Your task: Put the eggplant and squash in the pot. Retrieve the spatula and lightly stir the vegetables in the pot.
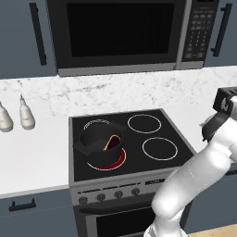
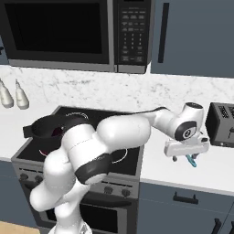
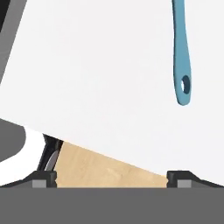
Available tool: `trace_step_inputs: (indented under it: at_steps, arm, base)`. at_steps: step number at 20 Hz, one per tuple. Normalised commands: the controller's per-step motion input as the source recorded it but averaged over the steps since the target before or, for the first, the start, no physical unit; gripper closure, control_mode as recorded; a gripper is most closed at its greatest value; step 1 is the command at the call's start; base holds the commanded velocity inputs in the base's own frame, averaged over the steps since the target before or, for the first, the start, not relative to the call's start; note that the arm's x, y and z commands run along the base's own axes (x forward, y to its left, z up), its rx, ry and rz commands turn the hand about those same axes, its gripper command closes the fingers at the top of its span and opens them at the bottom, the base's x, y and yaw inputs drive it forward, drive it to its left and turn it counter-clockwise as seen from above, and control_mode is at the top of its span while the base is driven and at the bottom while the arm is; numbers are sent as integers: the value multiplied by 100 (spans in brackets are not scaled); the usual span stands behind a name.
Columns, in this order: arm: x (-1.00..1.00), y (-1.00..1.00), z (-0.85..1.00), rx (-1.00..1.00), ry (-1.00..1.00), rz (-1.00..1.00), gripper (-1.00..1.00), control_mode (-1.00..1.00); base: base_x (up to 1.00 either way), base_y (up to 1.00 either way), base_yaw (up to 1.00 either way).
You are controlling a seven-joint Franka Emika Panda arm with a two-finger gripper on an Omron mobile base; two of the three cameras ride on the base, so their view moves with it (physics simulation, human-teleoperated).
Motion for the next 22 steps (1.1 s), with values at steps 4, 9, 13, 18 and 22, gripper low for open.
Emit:
trace_step_inputs:
  at_steps: [4, 9, 13, 18, 22]
  arm:
    - [12, 0, -62, 0, 0, 0, -100, -100]
    - [8, -1, -45, -4, 0, 0, -100, -100]
    - [7, -2, -31, -5, 0, 0, -100, -100]
    - [0, 0, -42, -9, -5, 0, -100, -100]
    - [0, -6, -27, -8, -16, 1, -100, -100]
  base:
    - [0, 0, 0]
    - [0, 0, 0]
    - [0, 0, 0]
    - [0, 0, 0]
    - [0, 0, 0]
